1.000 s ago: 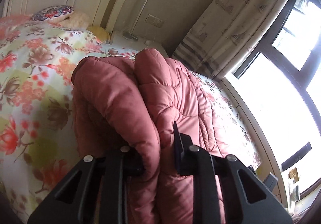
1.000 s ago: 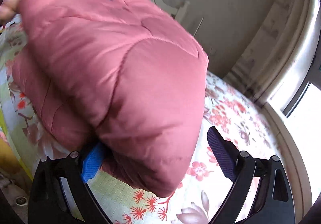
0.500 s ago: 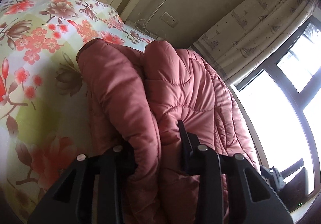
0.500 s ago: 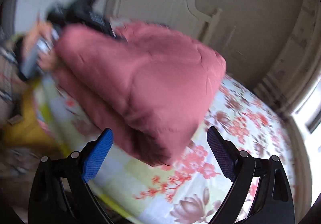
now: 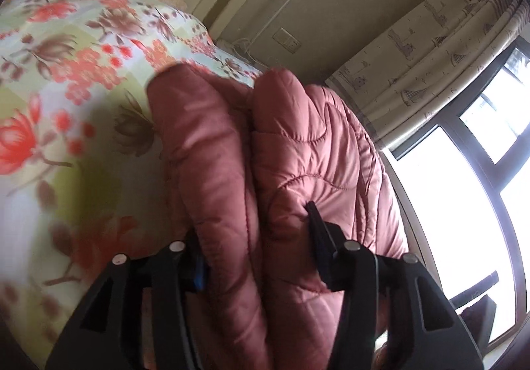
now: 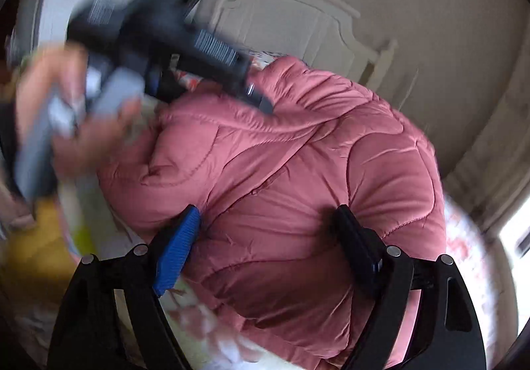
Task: Fold large clothes
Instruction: 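Grasp the folded jacket bundle with both grippers and lift it with the left gripper, then lower the pink jacket bundle onto the bed with the left gripper while the right gripper presses it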
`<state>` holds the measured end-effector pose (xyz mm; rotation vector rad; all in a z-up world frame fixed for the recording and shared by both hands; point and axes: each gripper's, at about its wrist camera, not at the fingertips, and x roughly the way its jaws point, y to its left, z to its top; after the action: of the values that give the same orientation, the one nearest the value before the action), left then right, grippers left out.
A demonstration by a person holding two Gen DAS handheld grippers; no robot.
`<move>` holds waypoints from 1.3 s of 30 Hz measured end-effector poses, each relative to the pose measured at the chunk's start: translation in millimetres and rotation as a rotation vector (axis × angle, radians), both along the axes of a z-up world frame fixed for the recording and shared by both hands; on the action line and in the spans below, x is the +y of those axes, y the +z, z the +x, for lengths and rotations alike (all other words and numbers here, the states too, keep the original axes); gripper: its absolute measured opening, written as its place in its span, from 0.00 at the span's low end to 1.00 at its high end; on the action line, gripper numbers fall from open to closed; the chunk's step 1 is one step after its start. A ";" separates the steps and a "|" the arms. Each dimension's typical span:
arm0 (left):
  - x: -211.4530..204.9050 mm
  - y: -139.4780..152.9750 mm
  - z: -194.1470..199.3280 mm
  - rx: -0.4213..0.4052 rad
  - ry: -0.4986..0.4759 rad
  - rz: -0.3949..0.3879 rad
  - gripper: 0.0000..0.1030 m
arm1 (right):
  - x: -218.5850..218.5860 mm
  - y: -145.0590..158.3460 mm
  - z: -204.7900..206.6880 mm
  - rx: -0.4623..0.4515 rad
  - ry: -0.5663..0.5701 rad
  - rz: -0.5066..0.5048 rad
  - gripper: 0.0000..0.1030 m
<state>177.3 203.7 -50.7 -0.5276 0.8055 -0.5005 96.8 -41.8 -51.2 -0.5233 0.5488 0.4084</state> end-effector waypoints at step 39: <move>-71.7 6.3 64.4 -0.122 0.044 0.337 0.64 | -69.1 37.8 13.8 0.093 -0.020 0.264 0.62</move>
<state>241.7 132.0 -44.4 -0.2004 0.7407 -0.3428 110.6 -110.9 -13.4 -0.2462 0.5789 0.4792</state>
